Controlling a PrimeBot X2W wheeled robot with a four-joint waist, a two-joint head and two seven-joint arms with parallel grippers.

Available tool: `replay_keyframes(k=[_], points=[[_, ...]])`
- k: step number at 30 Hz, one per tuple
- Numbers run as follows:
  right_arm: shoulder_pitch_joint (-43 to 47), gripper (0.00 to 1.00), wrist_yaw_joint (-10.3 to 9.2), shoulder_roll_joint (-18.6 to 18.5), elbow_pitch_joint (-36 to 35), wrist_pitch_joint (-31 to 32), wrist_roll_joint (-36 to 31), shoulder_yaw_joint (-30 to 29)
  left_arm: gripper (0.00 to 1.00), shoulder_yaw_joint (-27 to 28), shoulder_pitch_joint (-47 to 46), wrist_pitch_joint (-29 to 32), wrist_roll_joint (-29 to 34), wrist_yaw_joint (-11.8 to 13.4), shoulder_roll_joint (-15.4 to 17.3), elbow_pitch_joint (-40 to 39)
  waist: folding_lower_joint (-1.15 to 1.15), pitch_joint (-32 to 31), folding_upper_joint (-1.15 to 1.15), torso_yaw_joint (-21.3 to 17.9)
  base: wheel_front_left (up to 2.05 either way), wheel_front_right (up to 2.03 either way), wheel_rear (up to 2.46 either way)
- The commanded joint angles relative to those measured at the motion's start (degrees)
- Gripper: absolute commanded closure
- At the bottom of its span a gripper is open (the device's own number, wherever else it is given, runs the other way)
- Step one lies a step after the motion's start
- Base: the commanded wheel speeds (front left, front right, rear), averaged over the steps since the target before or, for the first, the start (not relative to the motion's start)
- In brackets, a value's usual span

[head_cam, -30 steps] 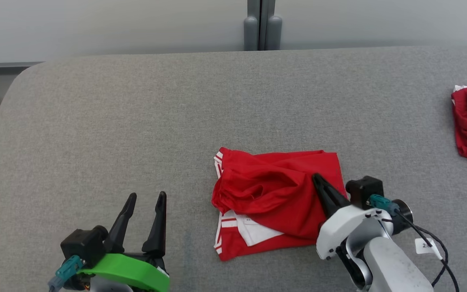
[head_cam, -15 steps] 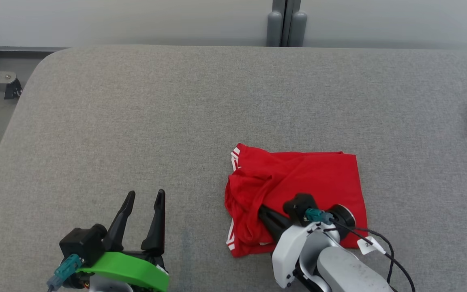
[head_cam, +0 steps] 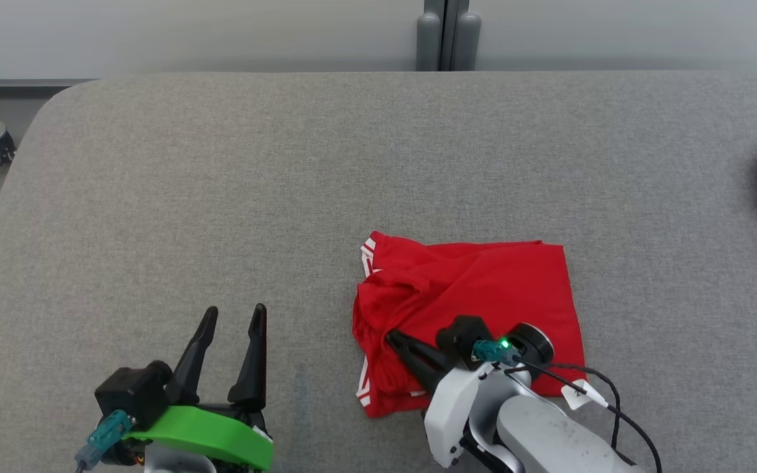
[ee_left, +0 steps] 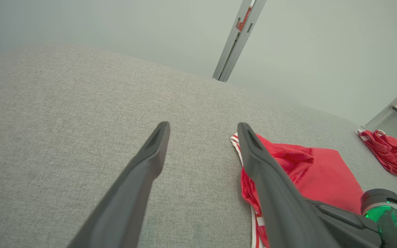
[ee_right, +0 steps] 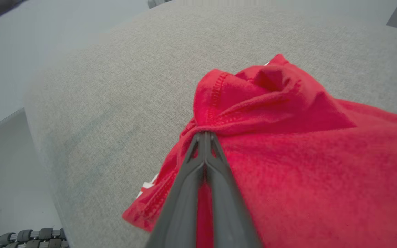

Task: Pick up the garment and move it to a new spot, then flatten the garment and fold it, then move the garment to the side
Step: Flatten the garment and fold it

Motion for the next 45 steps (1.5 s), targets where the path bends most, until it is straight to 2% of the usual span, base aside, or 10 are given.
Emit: replay_keyframes(k=[1,6,12,15,19,26,34,40,45], points=[[-0.7,1.0,-0.09,-0.2,-0.3,-0.9,-0.5,-0.7,0.0,0.3,-0.6,-0.3,0.1,0.3,0.2,-0.1,0.0,0.0,0.0,-0.2,0.0,0.0,0.0],[-0.9,1.0,-0.09,-0.2,-2.4,-2.8,-1.8,-5.0,0.0,0.3,-0.3,-0.4,0.0,0.3,0.3,-0.2,0.0,-0.2,0.0,-0.5,0.0,0.0,0.0],[0.1,1.0,-0.09,-0.1,-4.2,-2.8,-5.1,-14.2,0.0,0.0,-0.3,-0.4,0.0,0.2,0.2,-0.3,0.0,0.0,0.0,-0.2,0.0,0.0,0.0],[0.4,1.0,-0.09,-0.1,-3.7,-2.0,-7.1,-18.6,0.0,-0.2,-0.7,-0.4,0.0,0.0,0.0,-0.2,0.0,0.3,0.0,0.5,0.0,0.0,0.0],[-0.6,1.0,-0.09,-0.1,-1.3,-0.4,-9.1,-20.9,0.0,-0.5,-1.2,-0.3,0.0,-0.2,-0.1,0.0,0.0,0.8,0.0,1.7,0.0,0.0,0.0],[-2.0,1.0,-0.1,-0.2,1.3,0.8,-6.2,-16.0,0.0,-0.9,-1.7,-0.3,0.0,-0.5,-0.5,0.8,0.0,1.5,0.0,3.8,0.0,0.0,0.0],[-6.3,1.0,-0.09,-0.1,3.4,0.4,-1.3,-7.9,0.0,-1.3,-2.3,-0.5,0.1,-1.0,-1.1,1.3,0.0,2.1,0.0,5.6,0.0,0.0,0.0],[-8.2,1.0,-0.1,-0.2,6.0,2.2,1.9,-1.4,0.0,-1.8,-2.6,-0.5,0.1,-1.2,-1.5,1.9,0.0,2.2,0.0,7.0,0.0,0.0,0.0],[-8.6,1.0,-0.09,-0.2,7.0,1.1,4.0,1.0,0.0,-1.5,-2.1,-0.6,-0.1,-1.1,-1.5,2.3,0.0,2.1,0.0,7.0,0.0,0.0,0.0]])
